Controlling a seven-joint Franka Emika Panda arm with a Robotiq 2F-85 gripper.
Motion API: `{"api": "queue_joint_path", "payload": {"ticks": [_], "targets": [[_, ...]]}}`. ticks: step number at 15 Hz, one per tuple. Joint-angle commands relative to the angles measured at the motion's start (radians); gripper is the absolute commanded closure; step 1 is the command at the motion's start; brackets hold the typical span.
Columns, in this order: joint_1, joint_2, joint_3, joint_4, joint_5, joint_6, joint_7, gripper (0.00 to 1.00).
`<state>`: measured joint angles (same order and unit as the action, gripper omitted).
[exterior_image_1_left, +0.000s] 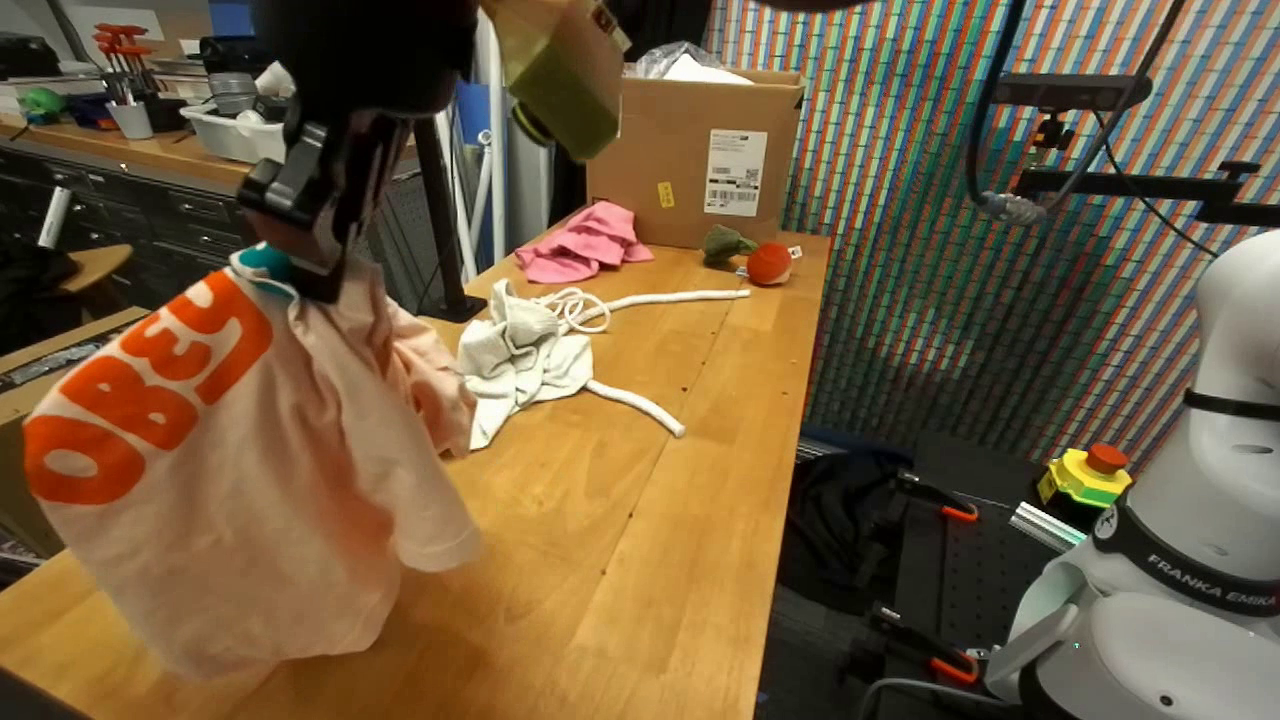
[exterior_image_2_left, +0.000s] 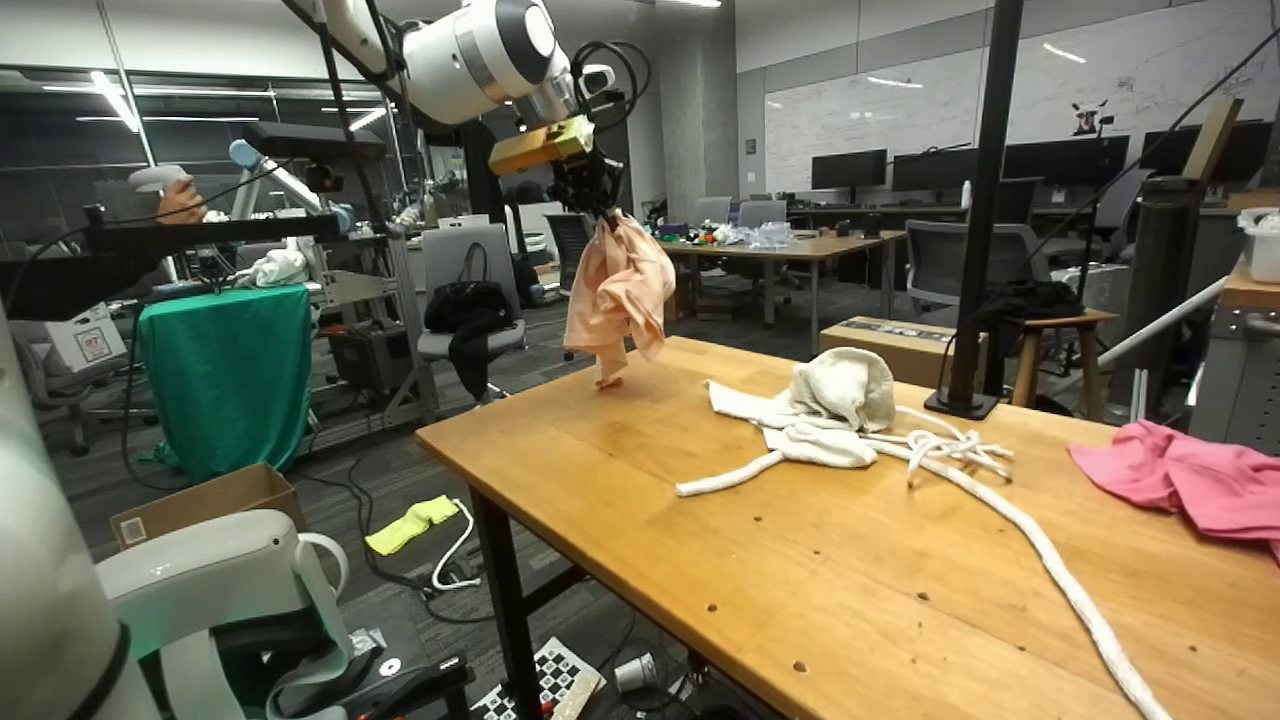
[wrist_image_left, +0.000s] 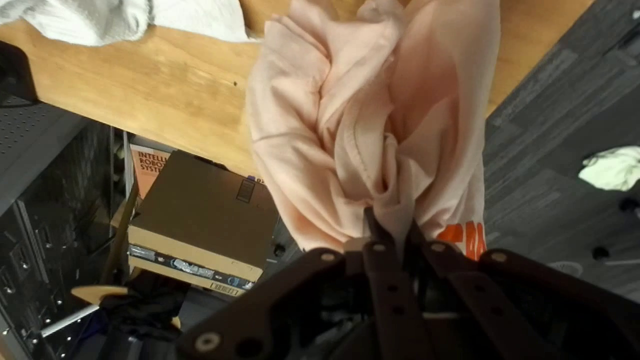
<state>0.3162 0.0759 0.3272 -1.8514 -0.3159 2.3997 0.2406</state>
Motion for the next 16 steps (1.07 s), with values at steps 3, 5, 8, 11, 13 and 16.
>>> {"api": "queue_joint_path", "payload": {"ticks": [3,5,8,11,13,16], "targets": [[0.045,0.082,-0.054,0.012,-0.175,0.213,0.306,0.94],[0.069,0.114,-0.091,0.02,-0.257,0.255,0.418,0.94],[0.082,0.153,-0.119,0.041,-0.385,0.287,0.587,0.94],[0.097,0.178,-0.147,0.063,-0.495,0.294,0.743,0.94],[0.101,0.185,-0.153,0.067,-0.535,0.292,0.814,0.94],[0.101,0.195,-0.147,0.066,-0.558,0.285,0.852,0.66]]}}
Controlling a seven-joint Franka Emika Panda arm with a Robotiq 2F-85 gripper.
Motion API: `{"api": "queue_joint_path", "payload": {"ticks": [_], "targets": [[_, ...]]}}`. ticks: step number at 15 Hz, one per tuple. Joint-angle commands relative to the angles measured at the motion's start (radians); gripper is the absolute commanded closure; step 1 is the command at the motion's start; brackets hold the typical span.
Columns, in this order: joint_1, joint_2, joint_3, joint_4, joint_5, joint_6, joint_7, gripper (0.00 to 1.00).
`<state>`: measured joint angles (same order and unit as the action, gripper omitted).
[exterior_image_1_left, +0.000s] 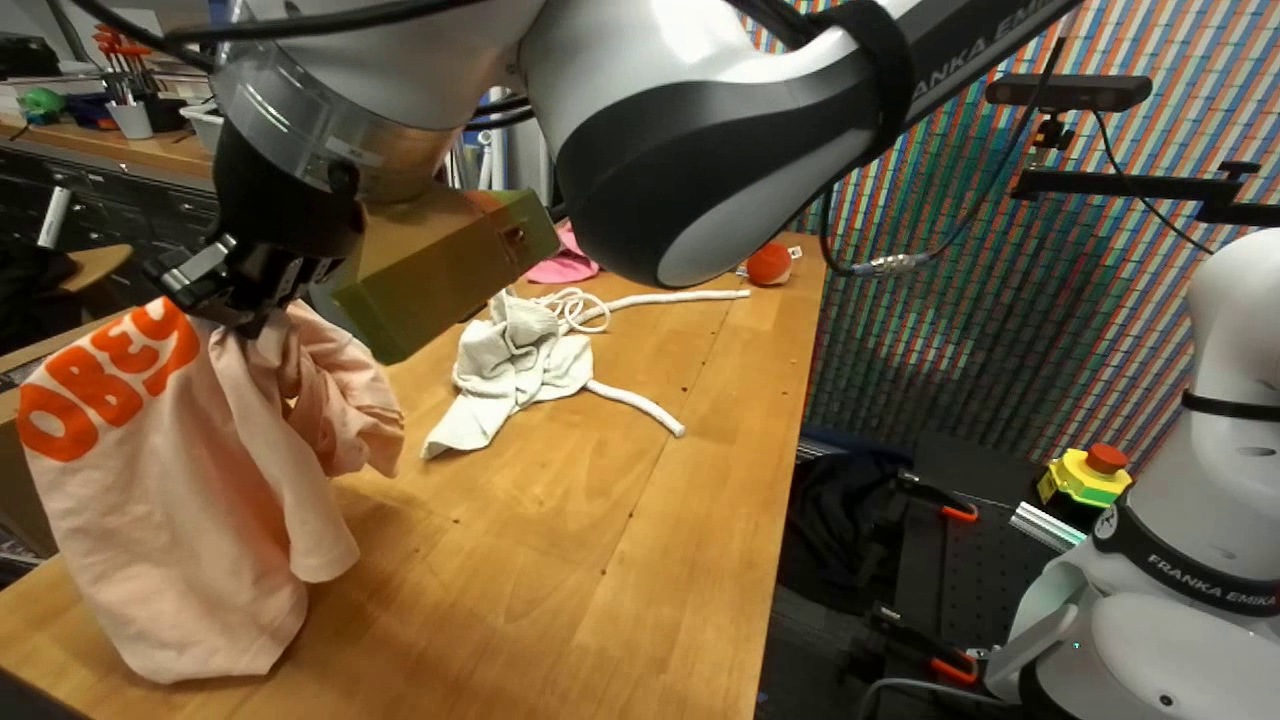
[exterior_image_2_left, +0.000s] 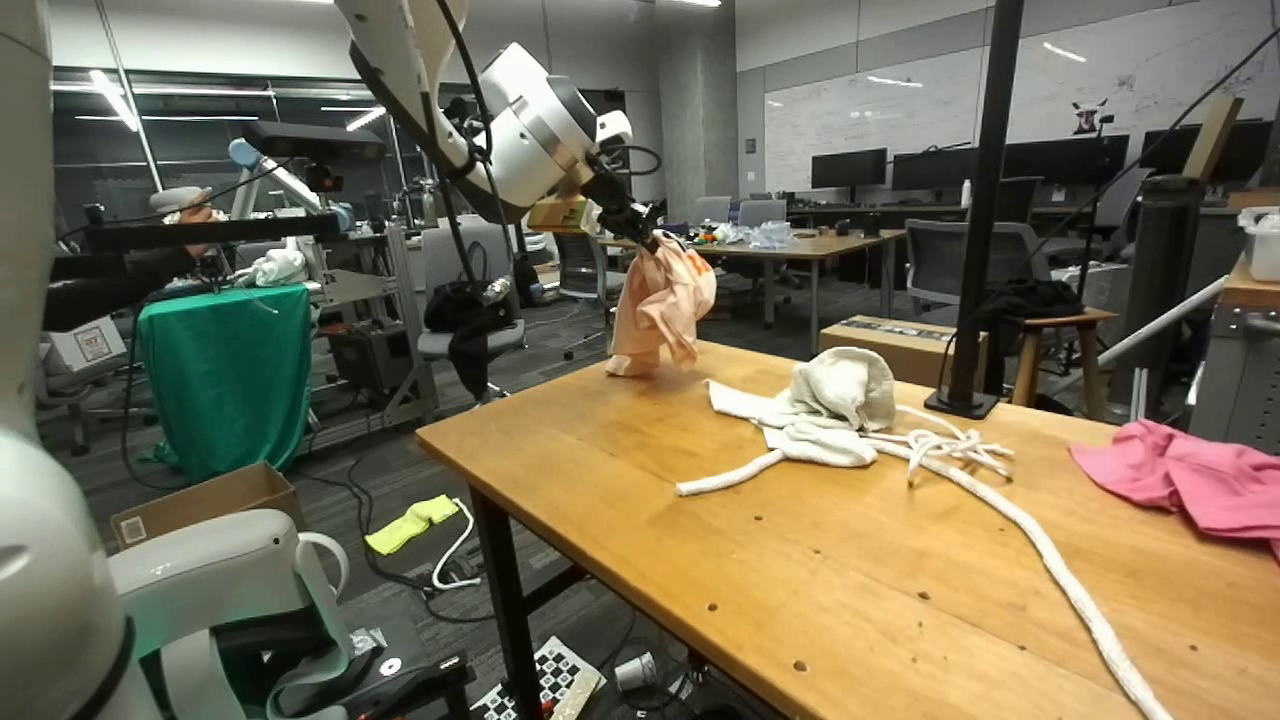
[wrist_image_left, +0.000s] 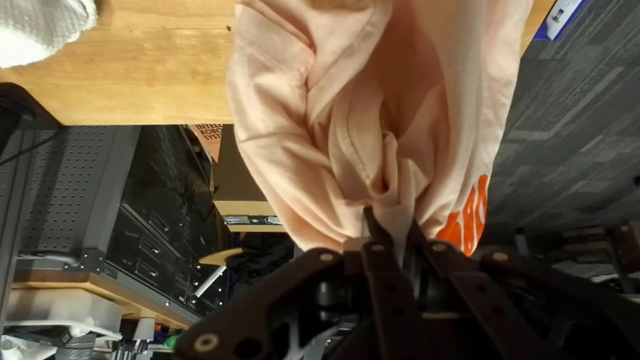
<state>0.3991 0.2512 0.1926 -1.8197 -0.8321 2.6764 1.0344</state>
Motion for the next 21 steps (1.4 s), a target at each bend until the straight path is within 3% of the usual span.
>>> {"api": "queue_joint_path", "payload": {"ticks": [1,9,15,21], "targets": [[0.016,0.019,-0.01,0.029,-0.046,0.009,0.058,0.59],[0.001,0.01,-0.011,0.016,-0.028,-0.059,0.0,0.0],[-0.049,0.001,-0.065,-0.023,-0.035,-0.16,-0.096,0.0],[-0.113,0.075,-0.11,-0.002,-0.007,-0.2,-0.183,0.0]]}}
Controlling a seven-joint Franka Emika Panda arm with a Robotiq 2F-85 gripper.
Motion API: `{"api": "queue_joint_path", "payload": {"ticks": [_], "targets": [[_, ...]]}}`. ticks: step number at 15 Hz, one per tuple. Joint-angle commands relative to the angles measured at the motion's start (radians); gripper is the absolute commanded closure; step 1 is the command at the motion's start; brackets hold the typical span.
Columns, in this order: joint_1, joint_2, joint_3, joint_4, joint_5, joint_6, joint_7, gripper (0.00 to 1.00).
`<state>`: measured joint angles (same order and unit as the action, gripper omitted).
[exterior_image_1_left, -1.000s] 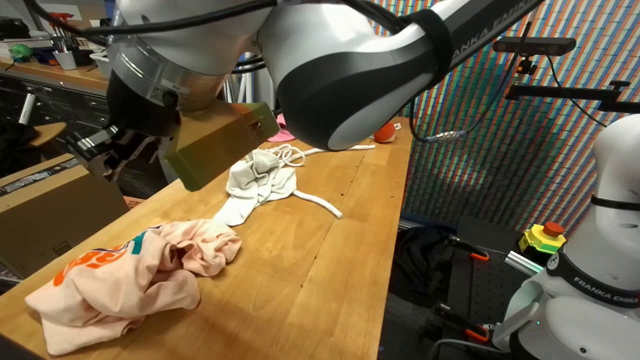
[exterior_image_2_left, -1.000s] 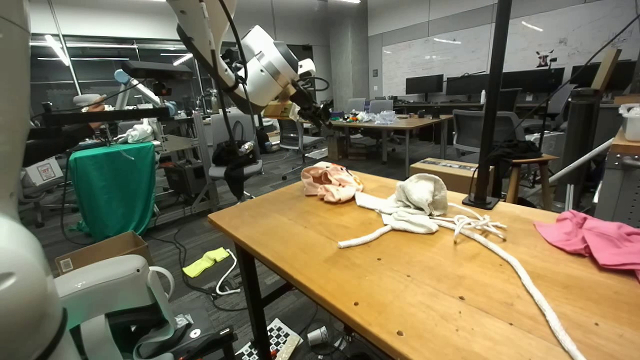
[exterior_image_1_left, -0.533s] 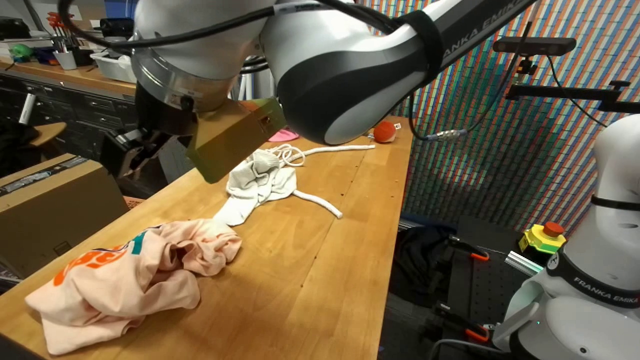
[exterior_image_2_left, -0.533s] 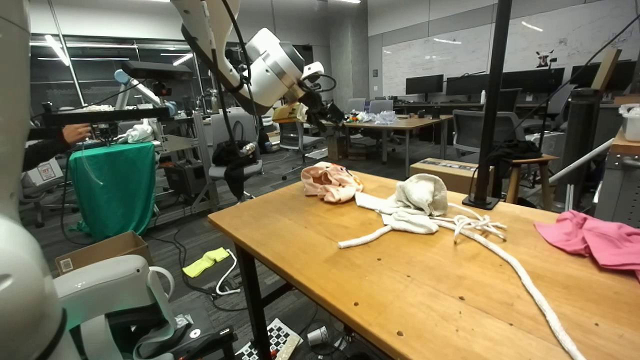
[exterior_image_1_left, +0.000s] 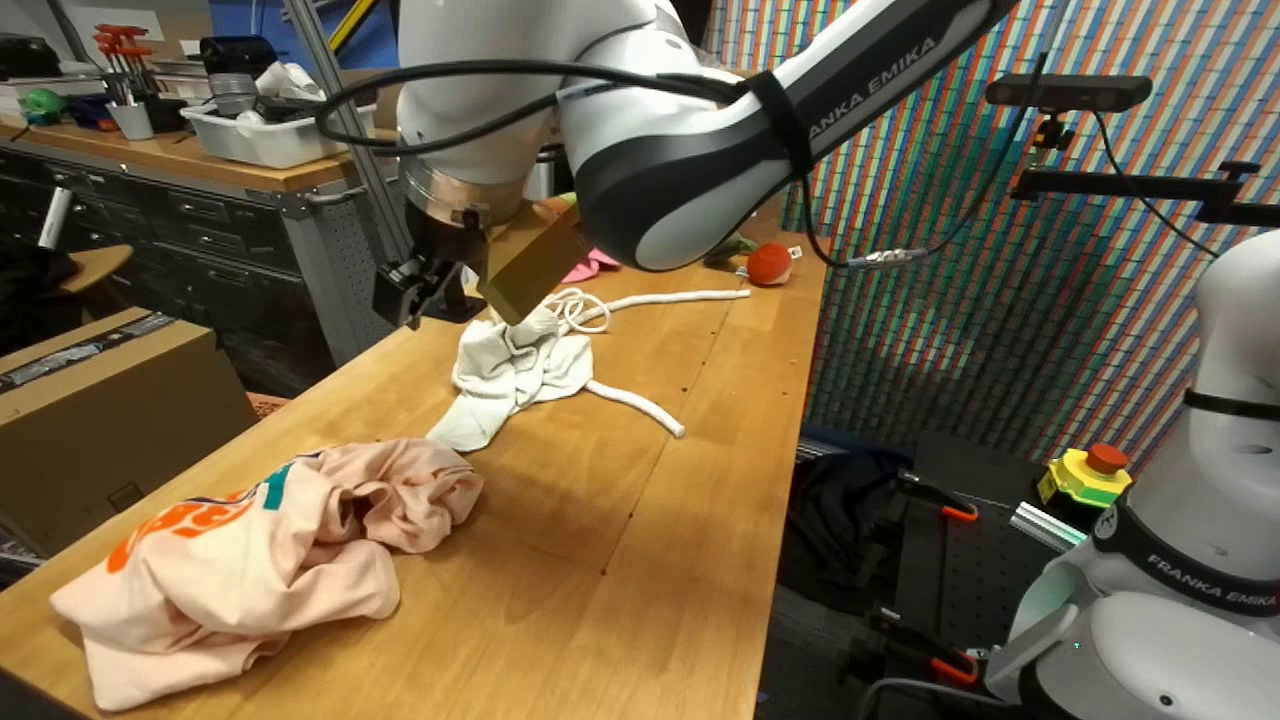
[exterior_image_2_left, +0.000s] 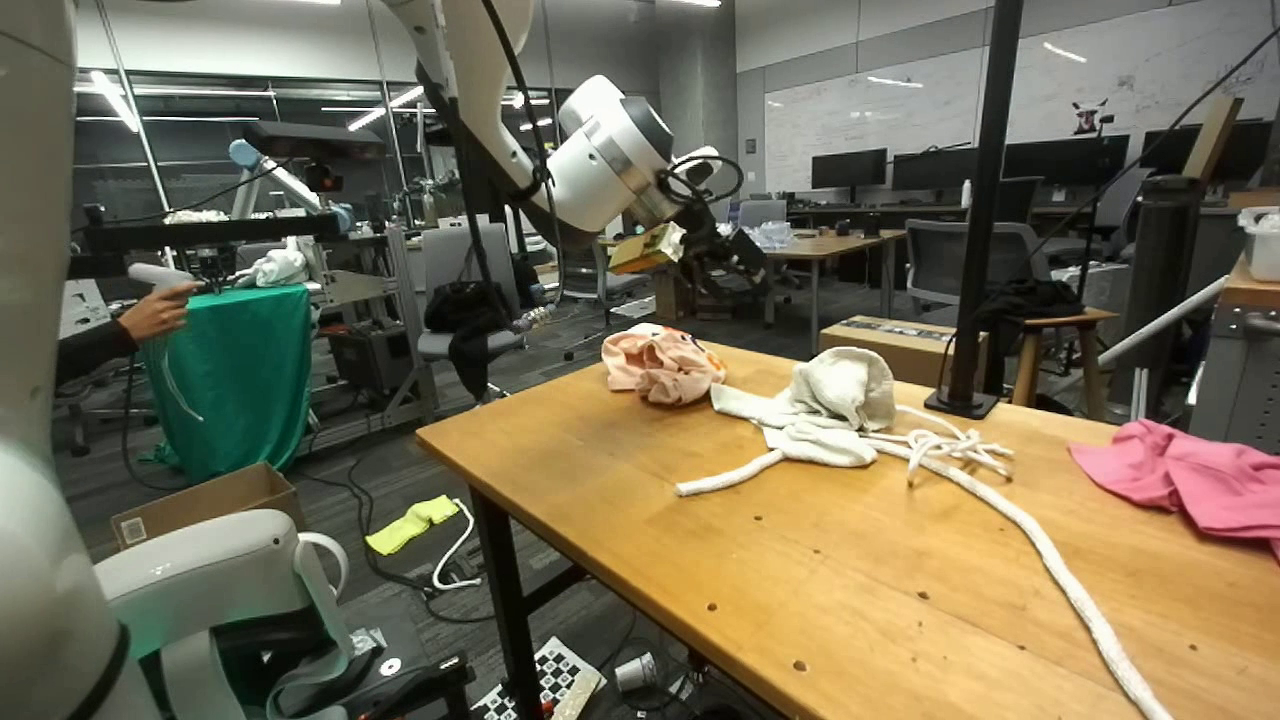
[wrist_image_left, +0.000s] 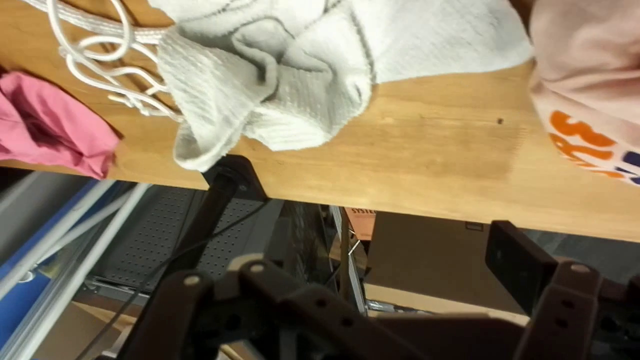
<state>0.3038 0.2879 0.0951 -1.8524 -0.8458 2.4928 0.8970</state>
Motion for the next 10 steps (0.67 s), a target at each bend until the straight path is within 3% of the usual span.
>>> {"api": "queue_joint_path", "payload": {"ticks": [1,10], "targets": [[-0.028,0.055,-0.016,0.04,0.021,-0.02,-0.066,0.0],[-0.051,0.183,-0.055,0.145,0.122,-0.07,-0.192,0.0]]}}
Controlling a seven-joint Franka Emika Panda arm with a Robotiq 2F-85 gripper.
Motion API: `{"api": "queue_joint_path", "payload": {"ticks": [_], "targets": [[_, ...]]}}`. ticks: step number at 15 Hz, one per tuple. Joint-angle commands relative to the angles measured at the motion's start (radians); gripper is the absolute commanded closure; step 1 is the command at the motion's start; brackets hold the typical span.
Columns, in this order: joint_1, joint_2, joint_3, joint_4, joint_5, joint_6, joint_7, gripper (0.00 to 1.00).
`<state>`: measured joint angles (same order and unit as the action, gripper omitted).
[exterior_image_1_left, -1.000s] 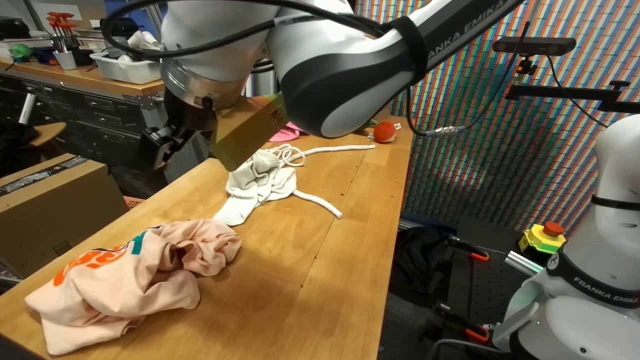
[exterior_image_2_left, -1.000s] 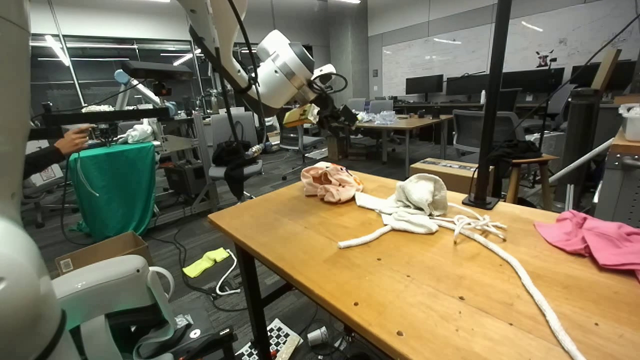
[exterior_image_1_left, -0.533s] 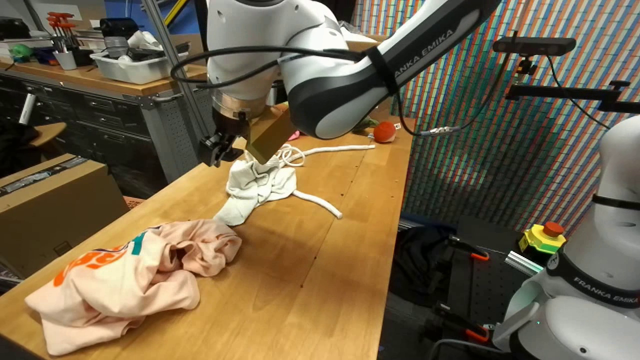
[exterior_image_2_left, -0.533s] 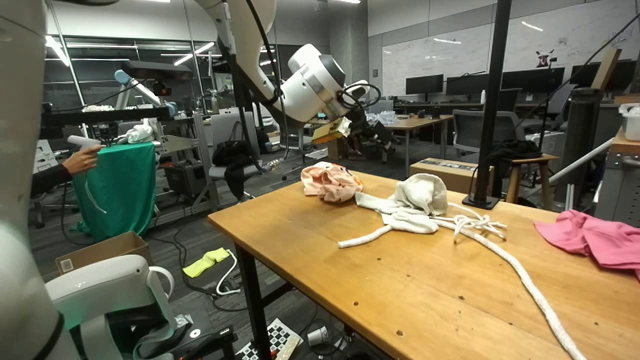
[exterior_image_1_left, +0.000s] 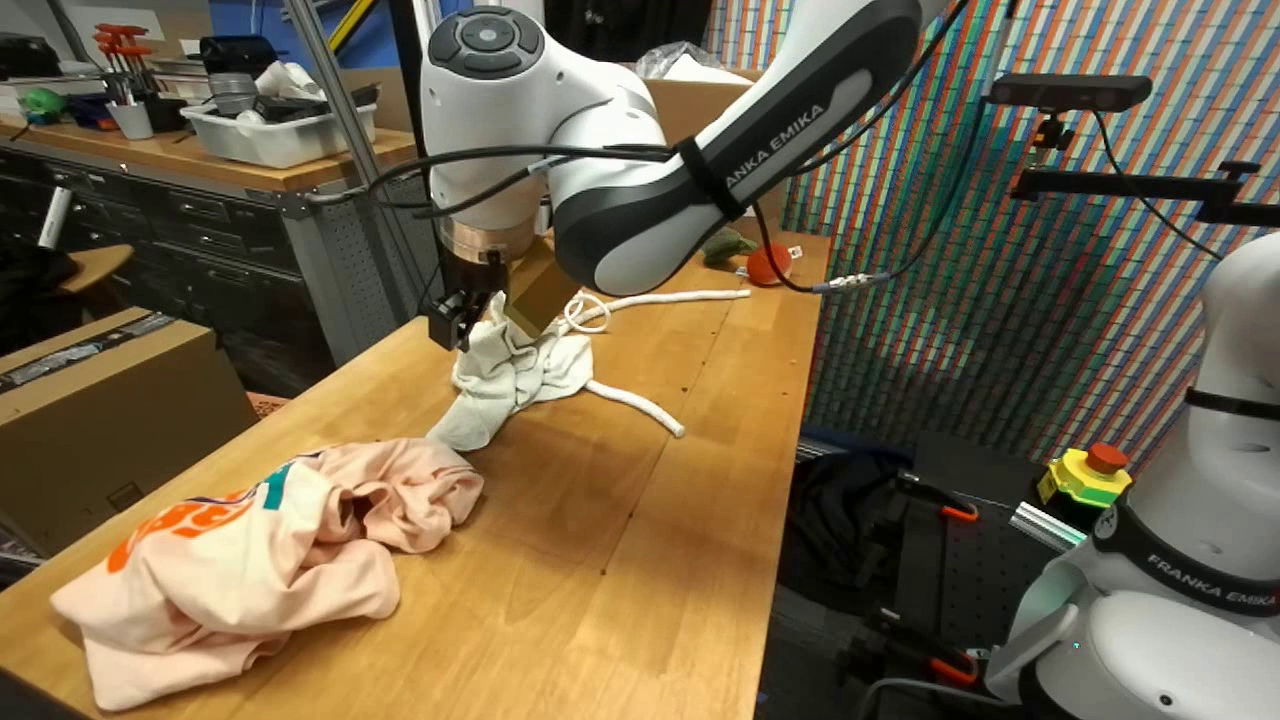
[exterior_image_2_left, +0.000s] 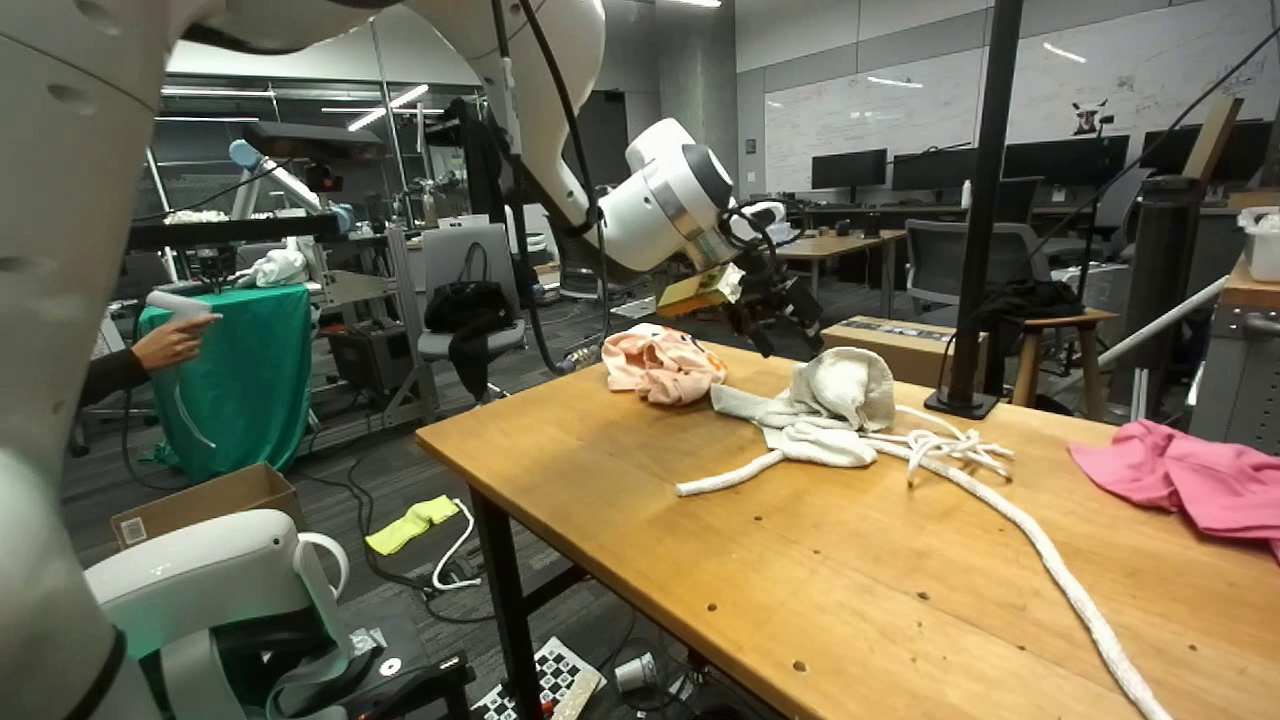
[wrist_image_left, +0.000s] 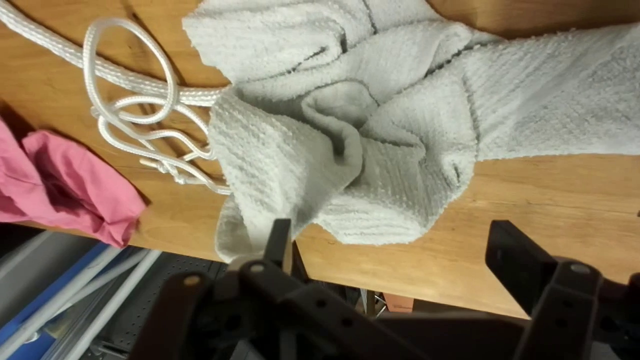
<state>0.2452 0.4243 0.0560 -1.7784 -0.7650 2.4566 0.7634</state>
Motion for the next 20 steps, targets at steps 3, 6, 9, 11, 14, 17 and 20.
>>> {"api": "queue_joint_path", "payload": {"ticks": [3,6,9,11,14,17,20], "targets": [[0.013,0.075,-0.035,0.096,0.053,-0.052,-0.082,0.0],[0.016,0.104,-0.049,0.12,0.057,-0.069,-0.097,0.0],[0.02,0.132,-0.06,0.143,0.058,-0.089,-0.109,0.0],[0.022,0.151,-0.066,0.158,0.058,-0.1,-0.114,0.0],[0.023,0.163,-0.066,0.172,0.061,-0.123,-0.135,0.0],[0.022,0.172,-0.063,0.187,0.07,-0.145,-0.161,0.34],[0.024,0.174,-0.064,0.197,0.081,-0.162,-0.183,0.58]]}}
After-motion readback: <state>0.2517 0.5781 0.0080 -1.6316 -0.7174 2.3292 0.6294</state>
